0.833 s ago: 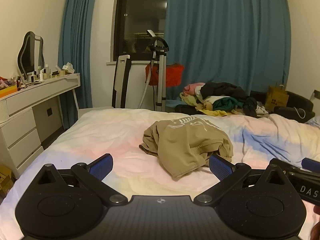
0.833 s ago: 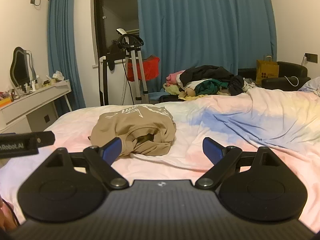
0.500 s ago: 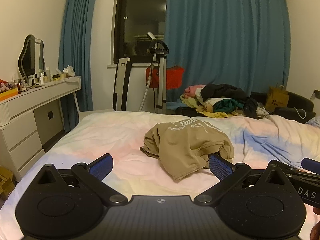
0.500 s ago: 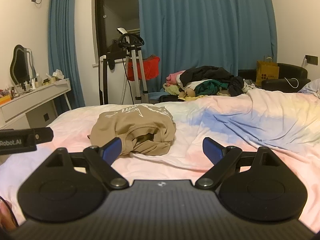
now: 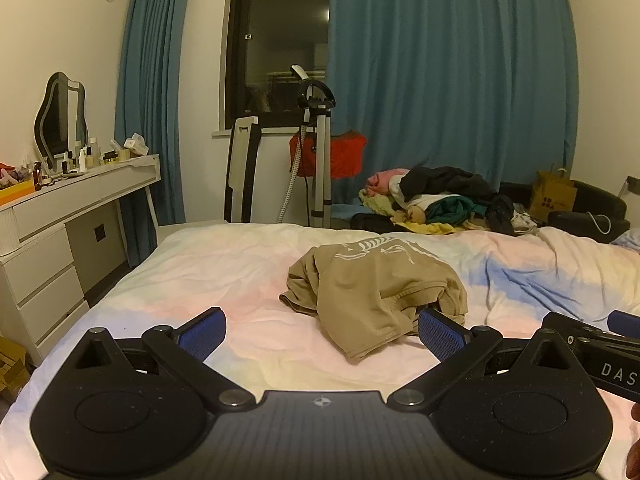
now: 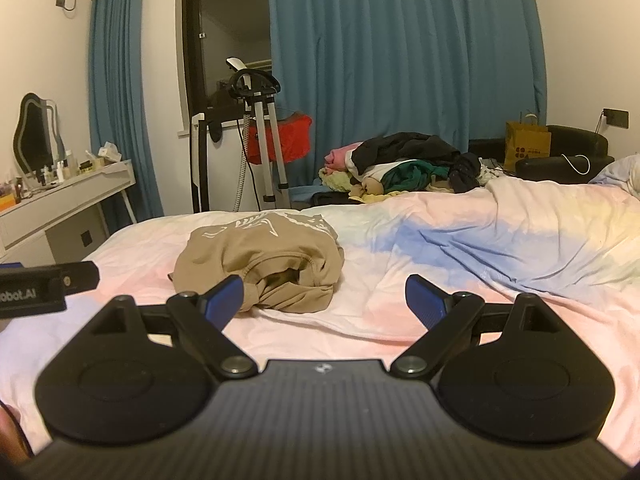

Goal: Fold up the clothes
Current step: 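Move both grippers toward the crumpled beige T-shirt on the bed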

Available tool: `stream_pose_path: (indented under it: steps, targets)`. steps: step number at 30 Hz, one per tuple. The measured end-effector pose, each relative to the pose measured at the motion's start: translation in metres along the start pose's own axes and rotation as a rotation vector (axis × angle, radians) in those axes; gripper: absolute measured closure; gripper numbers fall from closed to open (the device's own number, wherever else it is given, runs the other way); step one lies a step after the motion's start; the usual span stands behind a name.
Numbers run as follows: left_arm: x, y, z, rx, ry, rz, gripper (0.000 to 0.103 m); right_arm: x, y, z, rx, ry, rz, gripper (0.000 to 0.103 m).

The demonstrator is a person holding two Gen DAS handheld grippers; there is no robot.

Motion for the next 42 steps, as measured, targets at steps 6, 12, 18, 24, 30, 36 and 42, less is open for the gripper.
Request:
stream_pose_path:
  steps: [6,12,18,24,30,36,42]
  targets:
    - [-0.002,0.003,-0.005,-0.051,-0.024,0.022,0.0,-0.003,0.002,-0.001,0.001,0.004,0.011,0.014]
    - [-0.002,0.004,-0.007,-0.057,-0.01,0.035,0.0,-0.003,0.002,0.001,0.006,0.001,0.011,0.014]
    - [0.001,0.001,-0.002,-0.023,-0.016,0.03,0.0,-0.007,0.004,0.002,0.02,-0.012,0.039,0.014]
    - [0.013,0.004,0.006,0.05,-0.012,0.045,0.0,-0.015,0.046,-0.004,0.065,-0.081,0.155,0.014]
    - [0.03,0.016,0.01,0.155,-0.044,0.037,0.0,-0.044,0.147,-0.001,0.21,-0.07,0.444,0.014]
    - [0.069,0.011,0.05,0.401,-0.149,-0.005,0.002,-0.015,0.142,0.038,0.166,-0.122,0.418,0.014]
    - [0.13,-0.054,0.11,0.672,-0.277,-0.11,0.034,0.062,0.058,0.076,0.185,-0.133,0.127,0.014]
Point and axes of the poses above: each gripper's, at about its wrist camera, not at the fingertips, and x roughly the way its jaws point, z to its right, y to its top, the point moved 7 cm from there along x, roughly the way its jaws point, and after that the axes turned 6 degrees about y, right-handed, at the moved point
